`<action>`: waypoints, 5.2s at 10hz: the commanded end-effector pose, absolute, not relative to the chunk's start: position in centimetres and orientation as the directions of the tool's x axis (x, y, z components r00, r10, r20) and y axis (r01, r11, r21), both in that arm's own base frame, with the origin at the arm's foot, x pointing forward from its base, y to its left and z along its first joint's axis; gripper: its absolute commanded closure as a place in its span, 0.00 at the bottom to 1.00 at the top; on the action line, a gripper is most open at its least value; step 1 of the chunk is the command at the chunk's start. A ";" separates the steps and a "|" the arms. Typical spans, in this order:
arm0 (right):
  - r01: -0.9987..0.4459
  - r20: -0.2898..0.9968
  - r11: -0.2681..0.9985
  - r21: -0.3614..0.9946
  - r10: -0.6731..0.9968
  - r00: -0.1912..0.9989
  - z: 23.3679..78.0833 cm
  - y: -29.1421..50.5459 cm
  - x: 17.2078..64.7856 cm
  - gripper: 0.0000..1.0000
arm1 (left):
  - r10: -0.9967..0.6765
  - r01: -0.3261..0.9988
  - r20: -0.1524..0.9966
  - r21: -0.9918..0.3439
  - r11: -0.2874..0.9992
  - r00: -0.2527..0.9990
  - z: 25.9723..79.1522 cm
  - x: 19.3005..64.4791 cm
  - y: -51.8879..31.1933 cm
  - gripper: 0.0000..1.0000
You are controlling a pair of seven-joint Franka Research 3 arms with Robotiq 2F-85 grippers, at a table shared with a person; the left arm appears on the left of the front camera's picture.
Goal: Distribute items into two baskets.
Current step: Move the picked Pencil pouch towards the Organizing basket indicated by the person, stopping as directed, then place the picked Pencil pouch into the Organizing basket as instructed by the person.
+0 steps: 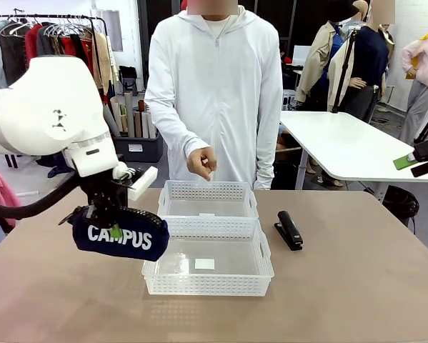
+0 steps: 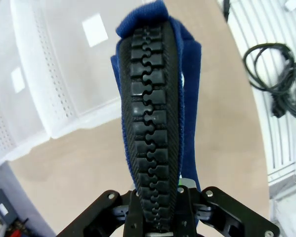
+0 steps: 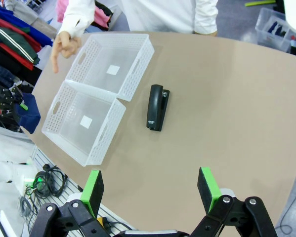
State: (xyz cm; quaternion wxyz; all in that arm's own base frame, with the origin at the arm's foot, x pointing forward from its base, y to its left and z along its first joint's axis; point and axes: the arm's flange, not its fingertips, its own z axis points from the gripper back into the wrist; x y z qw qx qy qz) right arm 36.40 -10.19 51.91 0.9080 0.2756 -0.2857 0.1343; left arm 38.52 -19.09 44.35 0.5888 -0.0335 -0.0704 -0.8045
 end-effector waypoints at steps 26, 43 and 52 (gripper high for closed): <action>-0.407 0.598 0.807 0.427 0.085 0.797 52.0 -10.1 36.4 0.00 | -0.982 0.991 0.173 0.120 -0.052 -0.072 49.7 38.5 -4.0 1.00; -0.407 0.598 0.807 0.427 0.085 0.797 52.0 -10.1 36.4 0.00 | -0.980 0.991 0.161 0.079 -0.108 -0.119 50.4 43.2 -7.4 1.00; -0.407 0.598 0.807 0.427 0.085 0.797 52.0 -10.1 36.4 0.00 | -0.962 0.988 0.222 0.031 -0.153 -0.156 50.5 52.2 -17.4 1.00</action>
